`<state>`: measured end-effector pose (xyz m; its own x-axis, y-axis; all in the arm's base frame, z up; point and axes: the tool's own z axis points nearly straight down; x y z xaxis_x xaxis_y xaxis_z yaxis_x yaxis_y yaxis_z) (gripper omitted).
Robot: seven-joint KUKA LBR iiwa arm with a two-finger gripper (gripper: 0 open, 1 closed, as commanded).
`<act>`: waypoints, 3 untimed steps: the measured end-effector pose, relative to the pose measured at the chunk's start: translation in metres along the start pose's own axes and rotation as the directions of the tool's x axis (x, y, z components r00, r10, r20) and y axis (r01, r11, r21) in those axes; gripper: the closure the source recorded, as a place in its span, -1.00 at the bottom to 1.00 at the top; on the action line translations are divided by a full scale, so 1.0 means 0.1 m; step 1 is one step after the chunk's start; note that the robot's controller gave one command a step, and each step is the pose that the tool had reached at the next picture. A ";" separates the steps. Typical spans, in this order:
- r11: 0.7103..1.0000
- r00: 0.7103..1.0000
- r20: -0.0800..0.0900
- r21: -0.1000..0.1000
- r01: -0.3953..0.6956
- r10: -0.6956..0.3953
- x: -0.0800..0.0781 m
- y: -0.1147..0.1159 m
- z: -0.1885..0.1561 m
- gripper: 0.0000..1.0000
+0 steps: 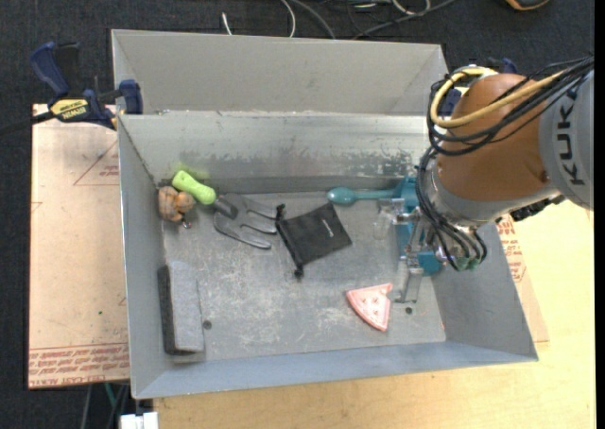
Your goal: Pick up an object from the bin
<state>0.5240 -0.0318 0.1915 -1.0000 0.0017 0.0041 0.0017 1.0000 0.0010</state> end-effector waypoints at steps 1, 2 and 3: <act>1.000 1.000 0.005 0.000 0.001 -0.001 -0.01 0.00 -0.02 -1.00; 0.993 0.992 0.014 0.001 0.122 -0.122 0.05 -0.12 0.30 -1.00; 0.923 0.923 0.007 0.002 0.385 -0.385 0.33 -0.19 0.91 -1.00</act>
Offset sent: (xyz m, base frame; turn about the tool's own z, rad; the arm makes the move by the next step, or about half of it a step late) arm -0.0207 -0.0328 -0.0844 -0.2850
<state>0.4910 -0.0511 0.1002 -0.9234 -0.3837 -0.0035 -0.3837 0.9234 0.0007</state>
